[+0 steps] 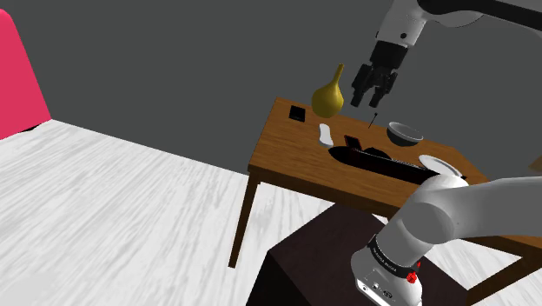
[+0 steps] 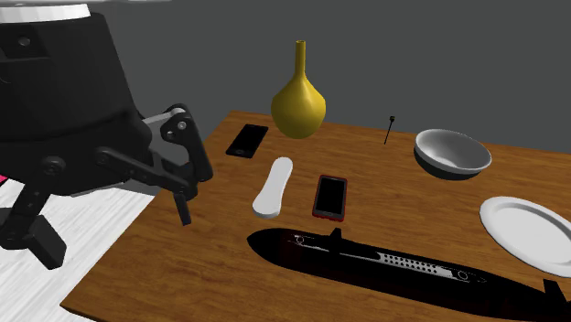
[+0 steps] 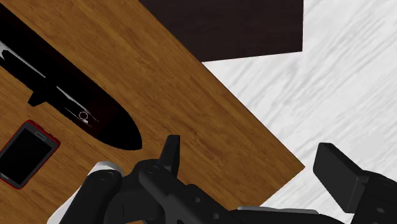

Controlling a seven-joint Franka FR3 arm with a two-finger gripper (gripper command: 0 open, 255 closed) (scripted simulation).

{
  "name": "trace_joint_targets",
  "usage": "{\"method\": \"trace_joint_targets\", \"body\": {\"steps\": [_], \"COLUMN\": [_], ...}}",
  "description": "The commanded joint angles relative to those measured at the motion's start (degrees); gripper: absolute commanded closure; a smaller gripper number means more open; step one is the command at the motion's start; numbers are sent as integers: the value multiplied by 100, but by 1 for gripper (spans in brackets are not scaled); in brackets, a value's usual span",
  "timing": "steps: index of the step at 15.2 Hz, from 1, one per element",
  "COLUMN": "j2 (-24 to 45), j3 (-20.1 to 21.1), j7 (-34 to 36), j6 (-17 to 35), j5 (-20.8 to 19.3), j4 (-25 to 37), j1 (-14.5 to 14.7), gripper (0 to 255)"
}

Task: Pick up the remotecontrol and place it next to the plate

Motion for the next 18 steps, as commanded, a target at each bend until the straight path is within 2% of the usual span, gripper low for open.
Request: {"method": "trace_joint_targets", "body": {"steps": [1,9,18], "j2": [0,1048,2506], "j3": [0,-307,-715], "j7": [0,205,418], "j6": [0,1340,2658], "j5": [0,-217,-320], "j4": [0,-220,6], "j1": [0,-369,-727], "gripper": [0,0,0]}}
